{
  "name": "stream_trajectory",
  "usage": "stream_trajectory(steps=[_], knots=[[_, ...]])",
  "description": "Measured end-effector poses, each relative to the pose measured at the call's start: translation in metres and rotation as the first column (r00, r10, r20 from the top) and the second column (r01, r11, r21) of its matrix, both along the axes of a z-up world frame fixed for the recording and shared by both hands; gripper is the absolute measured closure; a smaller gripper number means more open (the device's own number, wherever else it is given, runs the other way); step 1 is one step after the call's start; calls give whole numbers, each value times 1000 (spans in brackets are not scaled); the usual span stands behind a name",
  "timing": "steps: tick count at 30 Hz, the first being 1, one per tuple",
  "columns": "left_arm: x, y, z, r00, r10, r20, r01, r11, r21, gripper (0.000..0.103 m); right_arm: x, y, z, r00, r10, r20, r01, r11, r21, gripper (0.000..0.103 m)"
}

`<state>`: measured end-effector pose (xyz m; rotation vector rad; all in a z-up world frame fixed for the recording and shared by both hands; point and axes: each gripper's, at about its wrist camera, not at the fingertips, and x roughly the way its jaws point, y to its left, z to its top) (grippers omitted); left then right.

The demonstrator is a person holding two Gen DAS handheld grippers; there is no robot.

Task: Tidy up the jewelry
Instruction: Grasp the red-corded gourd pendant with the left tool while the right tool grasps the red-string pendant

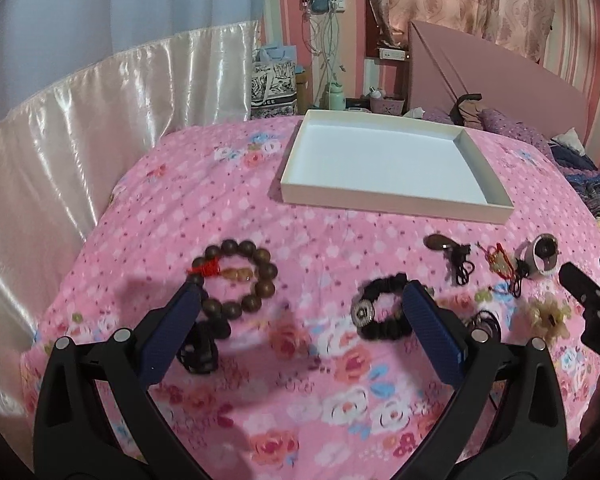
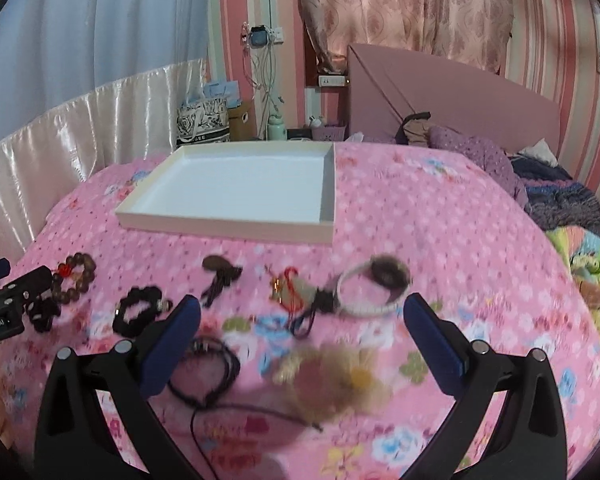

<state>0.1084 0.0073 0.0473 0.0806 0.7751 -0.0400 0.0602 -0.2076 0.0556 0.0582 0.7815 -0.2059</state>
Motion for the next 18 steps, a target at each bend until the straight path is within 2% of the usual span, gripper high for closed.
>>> stream_trajectory(steps=[3,9,13,15,18], knots=[[14,6,2,1000,-8,-21,8,1000,-5,3,15,1,0,1000,22,-18,-22,1000,-9,2],[51,27,9,998,-4,-66,1,999,-49,3,47,-7,-6,997,36,-71,-34,999,30,2],[68,37,0,997,15,-81,-19,999,-41,3,64,-8,-20,994,32,-104,-29,999,33,3],[73,41,-7,996,17,-93,-21,999,-45,3,71,-6,-33,990,37,-133,-35,999,23,16],[80,49,-17,994,25,-109,-30,998,-52,4,77,-4,-51,982,54,-178,-47,998,48,27]])
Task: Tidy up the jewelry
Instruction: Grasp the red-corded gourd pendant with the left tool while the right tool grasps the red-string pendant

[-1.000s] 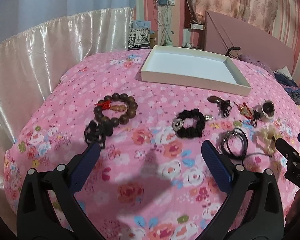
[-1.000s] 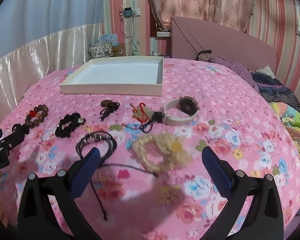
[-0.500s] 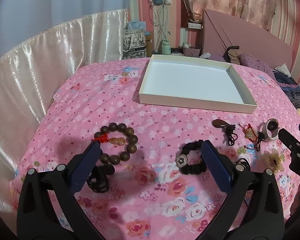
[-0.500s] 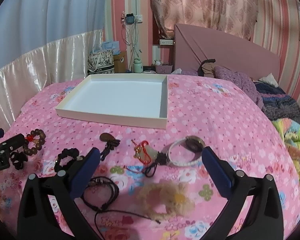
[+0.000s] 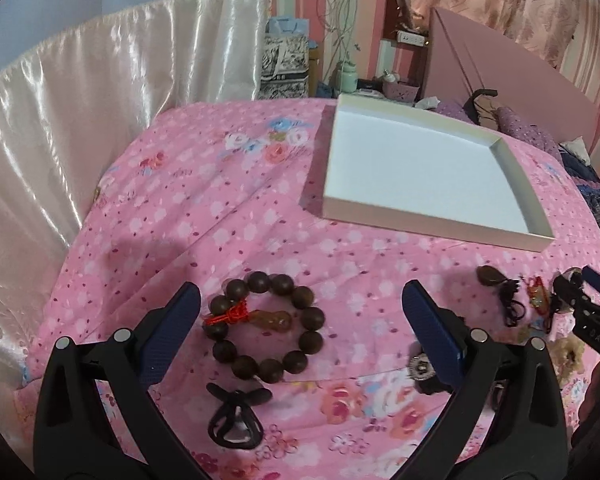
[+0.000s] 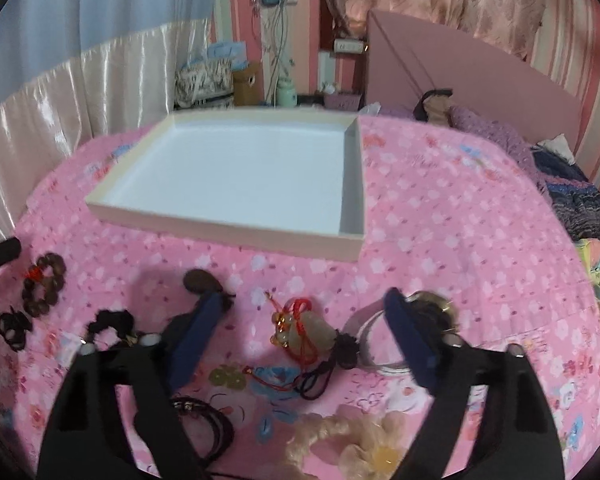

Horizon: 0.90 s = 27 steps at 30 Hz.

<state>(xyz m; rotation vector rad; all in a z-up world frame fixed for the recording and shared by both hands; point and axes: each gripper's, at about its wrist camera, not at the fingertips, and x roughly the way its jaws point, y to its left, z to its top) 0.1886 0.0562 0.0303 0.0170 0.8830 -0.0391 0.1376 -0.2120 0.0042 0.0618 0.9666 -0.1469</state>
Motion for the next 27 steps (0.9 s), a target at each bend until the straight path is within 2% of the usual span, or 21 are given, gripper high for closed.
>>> stream_trajectory(steps=[5,11,13,17,19,23,27], knots=[[6,6,-15,1000,-7,-13,8,1000,19,6,7,-1,-22,999,3,-45,-2,1000,18,44],[16,10,-34,997,-32,-69,33,999,16,26,14,-2,-33,998,-2,-58,3,1000,14,61],[20,13,-41,995,-35,-96,35,999,-3,32,14,-1,-34,999,-5,-53,5,1000,7,66],[27,21,-50,989,-38,-143,30,998,-63,37,17,0,-35,999,4,-47,-4,1000,-1,78],[29,21,-53,987,-41,-155,29,997,-77,43,18,0,-35,999,5,-44,-5,1000,11,80],[31,22,-60,984,-32,-175,18,997,-81,46,19,0,-36,999,12,-37,-11,1000,18,86],[33,23,-61,982,-16,-187,1,997,-79,58,19,-3,-35,999,10,-31,-9,999,36,89]])
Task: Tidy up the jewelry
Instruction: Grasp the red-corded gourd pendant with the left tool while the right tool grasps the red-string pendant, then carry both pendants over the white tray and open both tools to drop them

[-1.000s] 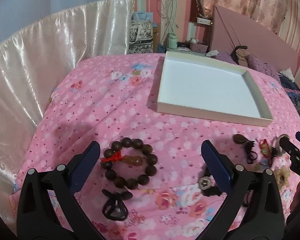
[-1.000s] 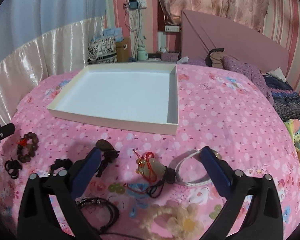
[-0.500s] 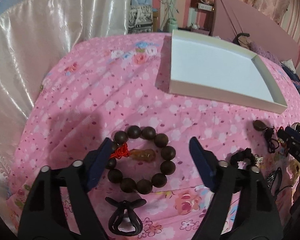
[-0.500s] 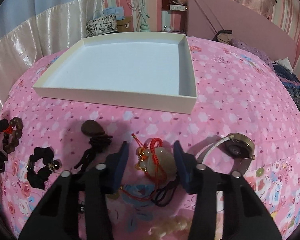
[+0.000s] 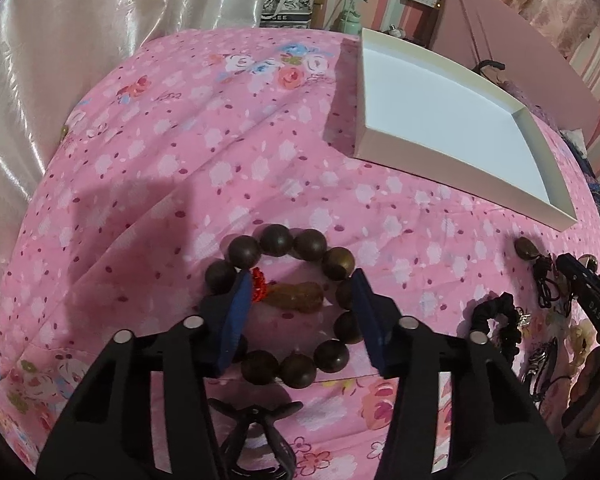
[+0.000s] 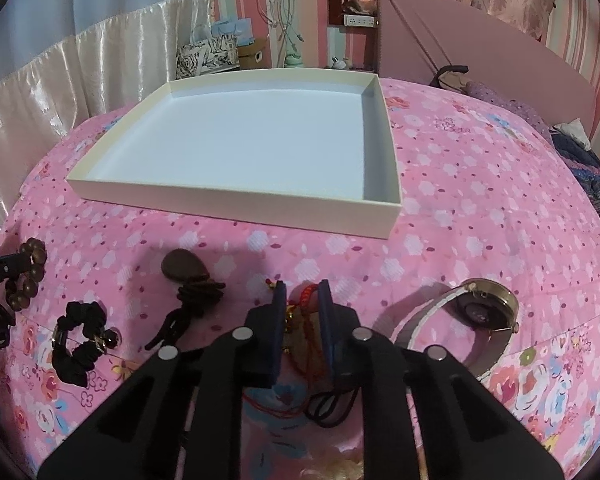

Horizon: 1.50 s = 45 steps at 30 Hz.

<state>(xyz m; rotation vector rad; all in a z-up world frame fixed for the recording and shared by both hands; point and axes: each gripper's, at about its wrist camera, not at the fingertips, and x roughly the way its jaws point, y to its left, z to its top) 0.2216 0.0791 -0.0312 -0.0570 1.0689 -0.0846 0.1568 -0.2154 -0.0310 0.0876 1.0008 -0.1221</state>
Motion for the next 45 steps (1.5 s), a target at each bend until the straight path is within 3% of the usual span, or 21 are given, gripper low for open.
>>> stream_trajectory(steps=[12,20,22,25,40,45], knots=[[4,10,-1,999,27,-30,-28,999,-26,61,-4,3,1,1000,14,5,-14,1000,10,89],[5,21,-6,996,65,-55,-66,998,-23,87,-3,5,0,1000,14,3,-14,1000,-11,93],[6,24,-7,995,79,-56,-80,997,-22,97,-4,6,0,1000,16,2,-16,1000,-12,95],[7,24,-7,995,87,-54,-88,996,-20,101,-3,7,0,1000,18,4,-18,1000,-21,95],[-6,-8,20,999,19,47,-20,999,36,103,-7,1,4,1000,8,17,-8,1000,-12,100],[-9,-15,32,997,7,81,-8,1000,24,103,-7,-3,12,999,-6,40,6,1000,-4,100]])
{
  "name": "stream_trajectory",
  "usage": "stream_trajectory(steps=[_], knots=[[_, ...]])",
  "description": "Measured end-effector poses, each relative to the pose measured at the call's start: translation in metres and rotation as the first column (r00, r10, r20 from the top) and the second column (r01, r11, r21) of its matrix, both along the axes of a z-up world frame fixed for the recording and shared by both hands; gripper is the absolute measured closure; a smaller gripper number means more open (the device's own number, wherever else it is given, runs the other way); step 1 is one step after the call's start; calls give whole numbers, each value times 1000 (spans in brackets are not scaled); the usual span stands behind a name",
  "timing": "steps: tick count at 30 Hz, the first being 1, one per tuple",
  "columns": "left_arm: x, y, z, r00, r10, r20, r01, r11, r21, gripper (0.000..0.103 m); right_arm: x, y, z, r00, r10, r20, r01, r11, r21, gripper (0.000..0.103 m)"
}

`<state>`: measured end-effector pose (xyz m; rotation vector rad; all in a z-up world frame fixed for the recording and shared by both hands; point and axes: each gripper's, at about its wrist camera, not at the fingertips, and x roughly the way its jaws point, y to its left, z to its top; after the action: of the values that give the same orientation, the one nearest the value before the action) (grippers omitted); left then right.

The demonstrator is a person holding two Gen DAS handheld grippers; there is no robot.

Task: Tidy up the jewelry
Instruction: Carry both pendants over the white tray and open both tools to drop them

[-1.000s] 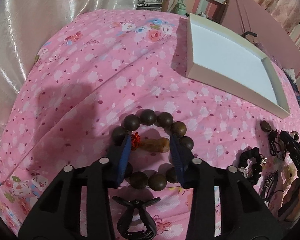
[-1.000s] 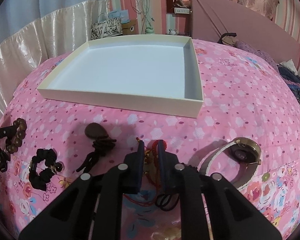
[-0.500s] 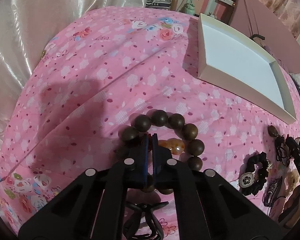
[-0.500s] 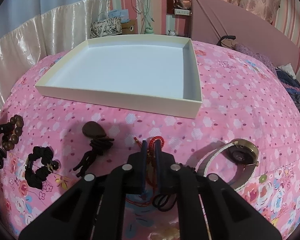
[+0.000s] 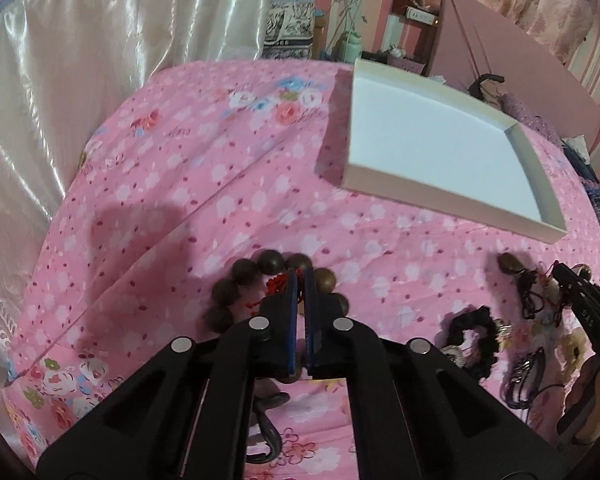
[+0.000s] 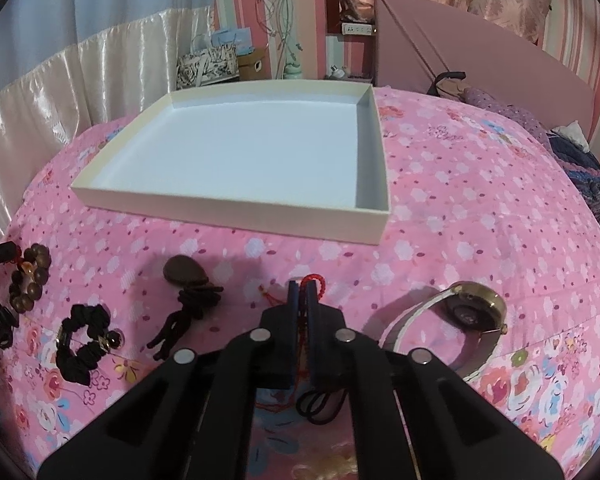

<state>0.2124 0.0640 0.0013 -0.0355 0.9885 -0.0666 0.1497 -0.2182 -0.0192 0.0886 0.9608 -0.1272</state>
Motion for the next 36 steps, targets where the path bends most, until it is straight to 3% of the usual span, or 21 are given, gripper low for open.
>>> stream_trajectory(steps=[9,18,28,36], knots=[[-1,-25,37,997,-52,50,53,998,-31,103,6,-8,14,1000,1,6,-1,999,35,100],[27,-74,64,991,-117,65,120,992,-47,103,32,-7,42,999,28,46,-30,999,42,100],[101,-128,74,982,-169,88,177,979,-100,103,114,-20,79,992,18,123,-22,999,31,100],[186,-158,55,980,-186,73,192,977,-88,103,211,-30,63,995,-5,99,1,999,40,100]])
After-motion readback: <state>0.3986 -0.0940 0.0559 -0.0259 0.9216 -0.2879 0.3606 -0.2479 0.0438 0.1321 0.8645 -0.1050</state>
